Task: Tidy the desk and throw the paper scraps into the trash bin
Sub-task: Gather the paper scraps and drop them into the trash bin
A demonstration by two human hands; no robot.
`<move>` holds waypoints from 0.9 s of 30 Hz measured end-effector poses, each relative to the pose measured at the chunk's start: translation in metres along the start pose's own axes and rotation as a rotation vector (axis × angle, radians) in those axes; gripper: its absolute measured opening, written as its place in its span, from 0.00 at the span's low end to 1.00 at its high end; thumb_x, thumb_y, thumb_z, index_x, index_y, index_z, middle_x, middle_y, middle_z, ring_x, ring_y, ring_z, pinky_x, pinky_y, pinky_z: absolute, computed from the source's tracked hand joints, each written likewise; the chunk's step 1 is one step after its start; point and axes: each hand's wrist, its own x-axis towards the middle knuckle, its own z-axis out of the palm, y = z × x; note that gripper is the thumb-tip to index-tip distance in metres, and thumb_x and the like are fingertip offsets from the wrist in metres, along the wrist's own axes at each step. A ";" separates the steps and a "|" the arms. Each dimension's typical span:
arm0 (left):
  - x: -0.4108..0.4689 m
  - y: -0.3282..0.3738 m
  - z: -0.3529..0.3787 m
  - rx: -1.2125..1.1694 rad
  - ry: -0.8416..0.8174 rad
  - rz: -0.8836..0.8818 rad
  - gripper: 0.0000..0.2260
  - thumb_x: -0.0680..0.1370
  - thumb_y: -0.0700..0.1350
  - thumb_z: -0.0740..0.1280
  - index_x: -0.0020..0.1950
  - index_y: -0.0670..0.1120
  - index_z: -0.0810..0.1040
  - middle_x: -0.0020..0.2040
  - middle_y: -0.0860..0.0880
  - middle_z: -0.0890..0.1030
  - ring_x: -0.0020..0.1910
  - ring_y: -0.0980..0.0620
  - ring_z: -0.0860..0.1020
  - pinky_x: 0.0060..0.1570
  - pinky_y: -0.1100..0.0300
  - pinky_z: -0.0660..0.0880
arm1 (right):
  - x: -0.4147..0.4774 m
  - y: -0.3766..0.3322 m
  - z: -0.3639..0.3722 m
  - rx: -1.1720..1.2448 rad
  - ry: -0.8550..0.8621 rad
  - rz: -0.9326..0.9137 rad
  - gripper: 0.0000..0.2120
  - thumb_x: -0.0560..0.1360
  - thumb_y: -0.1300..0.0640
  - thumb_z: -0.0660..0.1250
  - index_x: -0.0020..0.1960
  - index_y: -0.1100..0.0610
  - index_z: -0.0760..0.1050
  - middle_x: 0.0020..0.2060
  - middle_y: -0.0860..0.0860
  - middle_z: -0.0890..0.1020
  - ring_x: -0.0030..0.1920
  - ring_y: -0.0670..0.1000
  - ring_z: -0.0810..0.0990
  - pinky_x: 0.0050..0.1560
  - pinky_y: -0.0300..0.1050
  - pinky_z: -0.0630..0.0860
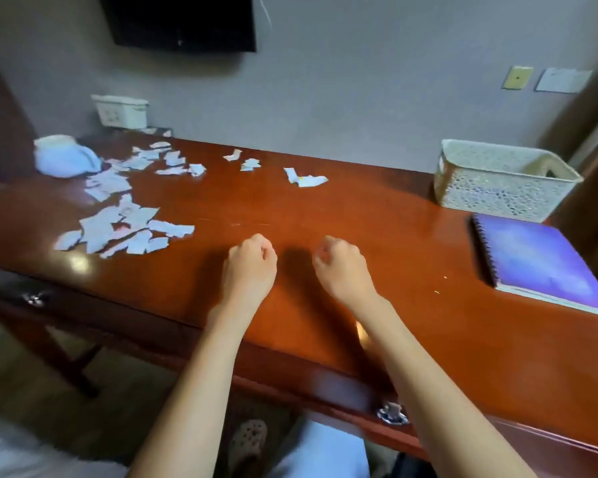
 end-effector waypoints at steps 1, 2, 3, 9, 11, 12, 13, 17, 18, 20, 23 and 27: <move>0.012 -0.016 -0.008 0.008 0.025 -0.050 0.14 0.82 0.45 0.55 0.64 0.45 0.73 0.64 0.46 0.75 0.63 0.48 0.73 0.58 0.57 0.73 | 0.011 -0.017 0.015 -0.001 -0.046 -0.037 0.11 0.77 0.60 0.58 0.54 0.64 0.74 0.54 0.61 0.78 0.55 0.64 0.76 0.53 0.50 0.73; 0.024 -0.032 -0.016 0.015 0.054 -0.097 0.14 0.82 0.45 0.56 0.65 0.45 0.72 0.65 0.45 0.74 0.64 0.47 0.72 0.60 0.56 0.72 | 0.022 -0.034 0.029 0.008 -0.093 -0.073 0.12 0.78 0.60 0.58 0.58 0.63 0.73 0.56 0.61 0.77 0.57 0.62 0.76 0.54 0.49 0.72; 0.036 -0.049 -0.023 0.031 0.085 -0.140 0.15 0.81 0.44 0.56 0.66 0.45 0.72 0.66 0.44 0.73 0.66 0.46 0.70 0.62 0.54 0.71 | 0.032 -0.050 0.044 0.023 -0.143 -0.110 0.14 0.78 0.60 0.58 0.62 0.62 0.72 0.59 0.60 0.76 0.60 0.61 0.75 0.57 0.48 0.72; 0.097 -0.150 -0.075 0.229 0.200 -0.364 0.21 0.80 0.46 0.58 0.73 0.46 0.62 0.74 0.40 0.61 0.75 0.41 0.56 0.70 0.45 0.62 | 0.080 -0.142 0.131 0.021 -0.396 -0.270 0.25 0.79 0.51 0.59 0.73 0.57 0.60 0.74 0.59 0.60 0.74 0.61 0.58 0.73 0.52 0.59; 0.110 -0.177 -0.088 0.277 0.187 -0.416 0.22 0.81 0.48 0.57 0.75 0.47 0.59 0.76 0.39 0.55 0.76 0.39 0.51 0.72 0.44 0.57 | 0.088 -0.164 0.152 -0.037 -0.451 -0.315 0.30 0.78 0.45 0.58 0.75 0.54 0.54 0.77 0.58 0.50 0.77 0.61 0.48 0.75 0.57 0.52; 0.116 -0.188 -0.094 0.289 0.172 -0.444 0.23 0.81 0.49 0.56 0.75 0.47 0.57 0.77 0.39 0.52 0.76 0.38 0.48 0.73 0.43 0.55 | 0.092 -0.172 0.161 -0.069 -0.476 -0.336 0.32 0.78 0.43 0.58 0.76 0.52 0.51 0.77 0.57 0.46 0.77 0.60 0.44 0.75 0.59 0.48; 0.121 -0.199 -0.098 0.290 0.158 -0.476 0.23 0.81 0.50 0.55 0.76 0.48 0.55 0.77 0.39 0.50 0.76 0.37 0.46 0.73 0.43 0.52 | 0.095 -0.180 0.170 -0.100 -0.498 -0.359 0.33 0.77 0.40 0.57 0.77 0.50 0.49 0.77 0.56 0.43 0.77 0.60 0.41 0.75 0.60 0.46; 0.141 -0.232 -0.108 0.271 0.097 -0.528 0.23 0.82 0.52 0.49 0.77 0.50 0.52 0.77 0.38 0.48 0.76 0.35 0.46 0.74 0.43 0.47 | 0.103 -0.201 0.199 -0.235 -0.581 -0.450 0.35 0.76 0.35 0.53 0.77 0.45 0.43 0.77 0.52 0.39 0.76 0.59 0.34 0.73 0.63 0.41; 0.144 -0.238 -0.107 0.274 0.076 -0.504 0.23 0.82 0.52 0.48 0.77 0.50 0.53 0.77 0.37 0.51 0.76 0.35 0.48 0.74 0.44 0.48 | 0.105 -0.205 0.203 -0.265 -0.600 -0.457 0.33 0.76 0.35 0.51 0.76 0.44 0.44 0.77 0.52 0.39 0.76 0.59 0.35 0.73 0.63 0.40; 0.149 -0.244 -0.106 0.265 0.065 -0.417 0.22 0.82 0.50 0.48 0.75 0.48 0.59 0.75 0.38 0.59 0.74 0.37 0.56 0.74 0.45 0.53 | 0.110 -0.208 0.207 -0.293 -0.610 -0.449 0.30 0.78 0.37 0.49 0.77 0.44 0.47 0.77 0.52 0.43 0.77 0.60 0.38 0.73 0.62 0.40; 0.152 -0.243 -0.106 0.184 0.086 -0.295 0.19 0.81 0.45 0.52 0.71 0.45 0.69 0.70 0.39 0.69 0.69 0.41 0.66 0.69 0.50 0.63 | 0.118 -0.203 0.206 -0.257 -0.499 -0.428 0.25 0.80 0.44 0.50 0.75 0.48 0.55 0.76 0.56 0.54 0.77 0.60 0.48 0.74 0.60 0.48; 0.153 -0.232 -0.100 0.115 0.106 -0.173 0.17 0.81 0.43 0.56 0.69 0.43 0.71 0.68 0.41 0.71 0.67 0.43 0.69 0.66 0.51 0.66 | 0.125 -0.181 0.195 -0.310 -0.347 -0.385 0.21 0.81 0.49 0.52 0.71 0.54 0.62 0.68 0.59 0.67 0.72 0.62 0.61 0.71 0.58 0.58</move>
